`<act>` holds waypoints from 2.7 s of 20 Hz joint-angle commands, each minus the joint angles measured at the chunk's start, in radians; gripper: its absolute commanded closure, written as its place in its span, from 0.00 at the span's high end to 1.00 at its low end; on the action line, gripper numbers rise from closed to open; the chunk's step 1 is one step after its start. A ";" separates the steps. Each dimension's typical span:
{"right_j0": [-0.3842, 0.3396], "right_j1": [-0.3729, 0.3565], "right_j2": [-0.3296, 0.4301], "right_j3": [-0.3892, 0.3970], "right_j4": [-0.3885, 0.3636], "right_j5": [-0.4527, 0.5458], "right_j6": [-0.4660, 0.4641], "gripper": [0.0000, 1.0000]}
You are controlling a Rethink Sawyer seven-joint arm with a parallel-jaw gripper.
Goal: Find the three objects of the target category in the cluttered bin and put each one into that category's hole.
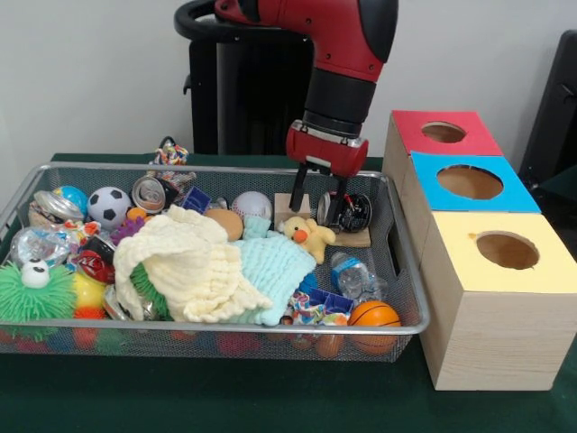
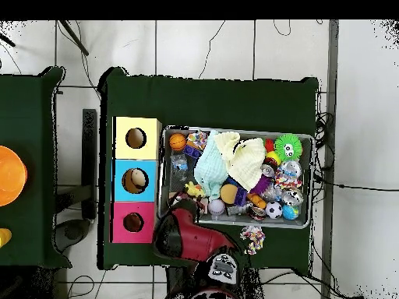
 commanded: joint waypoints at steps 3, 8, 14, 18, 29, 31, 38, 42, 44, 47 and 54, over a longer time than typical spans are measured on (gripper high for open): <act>-0.022 0.063 0.064 -0.020 0.039 -0.103 0.228 1.00; -0.039 0.102 0.088 -0.027 0.030 -0.137 0.239 1.00; -0.028 0.133 0.083 -0.039 0.038 -0.140 0.218 1.00; -0.074 0.140 0.116 -0.046 0.005 -0.127 0.208 1.00; -0.099 0.164 0.133 -0.061 -0.020 -0.163 0.181 1.00; -0.101 0.166 0.132 -0.066 -0.020 -0.158 0.174 1.00; -0.109 0.164 0.134 -0.068 -0.025 -0.150 0.167 1.00; -0.113 0.167 0.138 -0.071 -0.031 -0.135 0.156 1.00; -0.116 0.165 0.141 -0.071 -0.035 -0.121 0.148 1.00; -0.112 0.164 0.139 -0.077 -0.038 -0.108 0.135 0.00; -0.115 0.160 0.139 -0.079 -0.030 -0.081 0.132 0.00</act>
